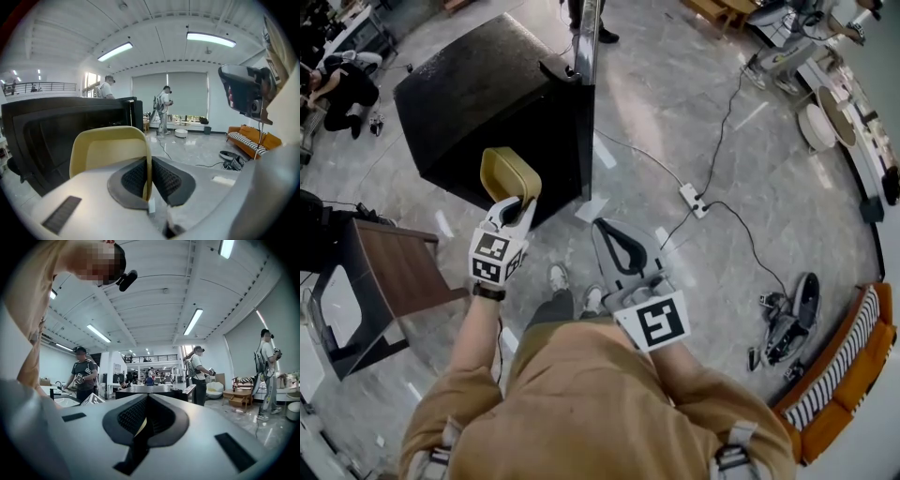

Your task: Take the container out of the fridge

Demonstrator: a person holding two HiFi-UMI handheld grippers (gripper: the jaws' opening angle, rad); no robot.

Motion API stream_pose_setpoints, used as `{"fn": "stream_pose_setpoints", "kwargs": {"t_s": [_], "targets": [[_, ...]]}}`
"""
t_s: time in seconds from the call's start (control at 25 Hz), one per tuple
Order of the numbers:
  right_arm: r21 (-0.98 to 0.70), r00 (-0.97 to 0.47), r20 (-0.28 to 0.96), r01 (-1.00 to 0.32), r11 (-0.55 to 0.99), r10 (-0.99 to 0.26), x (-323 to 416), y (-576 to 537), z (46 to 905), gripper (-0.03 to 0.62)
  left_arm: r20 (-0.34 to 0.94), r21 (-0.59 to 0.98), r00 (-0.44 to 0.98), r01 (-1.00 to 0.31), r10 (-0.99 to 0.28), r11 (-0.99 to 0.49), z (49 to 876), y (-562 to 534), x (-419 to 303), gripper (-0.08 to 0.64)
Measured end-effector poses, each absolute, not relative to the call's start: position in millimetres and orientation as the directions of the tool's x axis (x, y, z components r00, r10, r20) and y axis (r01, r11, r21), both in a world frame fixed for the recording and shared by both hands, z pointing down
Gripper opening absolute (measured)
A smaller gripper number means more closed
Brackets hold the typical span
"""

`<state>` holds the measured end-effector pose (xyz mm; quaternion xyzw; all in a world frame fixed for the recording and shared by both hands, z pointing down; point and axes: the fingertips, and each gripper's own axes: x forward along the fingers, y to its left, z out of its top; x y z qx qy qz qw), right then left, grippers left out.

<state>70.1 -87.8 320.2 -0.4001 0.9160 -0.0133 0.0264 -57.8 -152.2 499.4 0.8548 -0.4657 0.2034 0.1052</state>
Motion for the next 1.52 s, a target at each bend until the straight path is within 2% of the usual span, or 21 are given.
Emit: {"fn": "stream_pose_setpoints", "kwargs": {"t_s": [0.4,1.52], "targets": [[-0.034,-0.688,-0.049,-0.724,0.689,-0.724,75,-89,314,0.0,0.365,0.054,0.496,-0.856,-0.788,-0.514,466,-130,-57,0.014],[-0.004,-0.726,-0.091,-0.684,0.729,-0.681,46,-100,289,0.0,0.131,0.037,0.43,-0.903,-0.893,-0.429,378,-72,-103,0.014]]}}
